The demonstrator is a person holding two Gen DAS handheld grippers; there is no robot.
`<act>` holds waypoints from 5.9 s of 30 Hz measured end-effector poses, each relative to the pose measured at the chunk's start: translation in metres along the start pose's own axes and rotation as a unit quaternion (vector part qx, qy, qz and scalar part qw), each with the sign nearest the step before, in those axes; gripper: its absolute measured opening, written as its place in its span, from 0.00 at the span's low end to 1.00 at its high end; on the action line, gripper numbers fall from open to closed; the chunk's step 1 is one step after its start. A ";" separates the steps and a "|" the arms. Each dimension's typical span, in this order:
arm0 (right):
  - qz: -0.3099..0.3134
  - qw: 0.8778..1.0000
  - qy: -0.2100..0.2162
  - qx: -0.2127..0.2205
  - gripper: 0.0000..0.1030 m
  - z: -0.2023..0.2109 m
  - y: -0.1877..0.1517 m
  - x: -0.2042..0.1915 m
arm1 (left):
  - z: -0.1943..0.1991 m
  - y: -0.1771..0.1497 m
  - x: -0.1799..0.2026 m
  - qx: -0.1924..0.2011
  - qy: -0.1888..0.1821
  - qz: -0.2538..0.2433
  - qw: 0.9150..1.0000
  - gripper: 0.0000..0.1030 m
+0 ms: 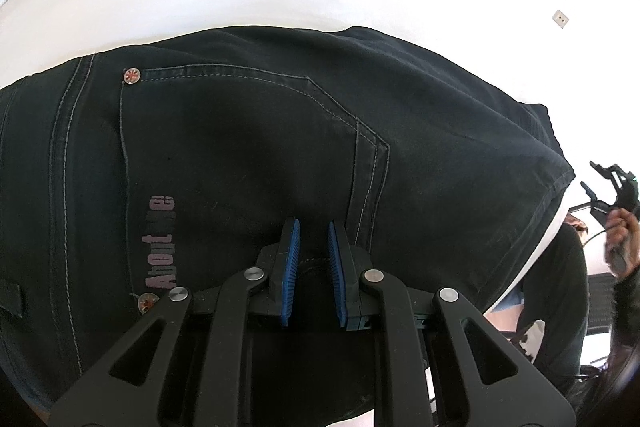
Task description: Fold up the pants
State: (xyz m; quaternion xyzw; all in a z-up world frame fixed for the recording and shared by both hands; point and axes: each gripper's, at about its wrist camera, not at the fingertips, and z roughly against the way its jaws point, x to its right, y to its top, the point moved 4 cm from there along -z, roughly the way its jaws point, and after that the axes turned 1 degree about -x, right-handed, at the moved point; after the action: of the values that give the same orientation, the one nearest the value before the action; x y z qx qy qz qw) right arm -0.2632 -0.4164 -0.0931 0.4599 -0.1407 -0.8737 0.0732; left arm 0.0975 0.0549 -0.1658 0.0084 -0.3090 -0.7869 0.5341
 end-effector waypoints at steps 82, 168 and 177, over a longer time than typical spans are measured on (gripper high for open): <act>0.118 0.975 0.079 -0.169 0.17 -0.074 -0.104 -0.104 | 0.008 0.012 0.042 -0.001 0.019 -0.064 0.998 0.15; -0.020 0.996 0.057 -0.061 0.00 -0.176 -0.027 -0.060 | -0.050 0.104 0.013 0.013 -0.091 -0.018 0.996 0.06; -0.042 0.997 -0.015 0.068 0.00 -0.102 0.035 -0.024 | 0.012 0.072 -0.057 0.075 0.008 0.033 0.997 0.06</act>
State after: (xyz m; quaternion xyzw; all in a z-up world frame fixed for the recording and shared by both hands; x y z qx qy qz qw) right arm -0.1654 -0.4617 -0.1180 0.4559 -0.1810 -0.8715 0.0028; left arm 0.1780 0.0919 -0.1384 0.0446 -0.3627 -0.7432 0.5604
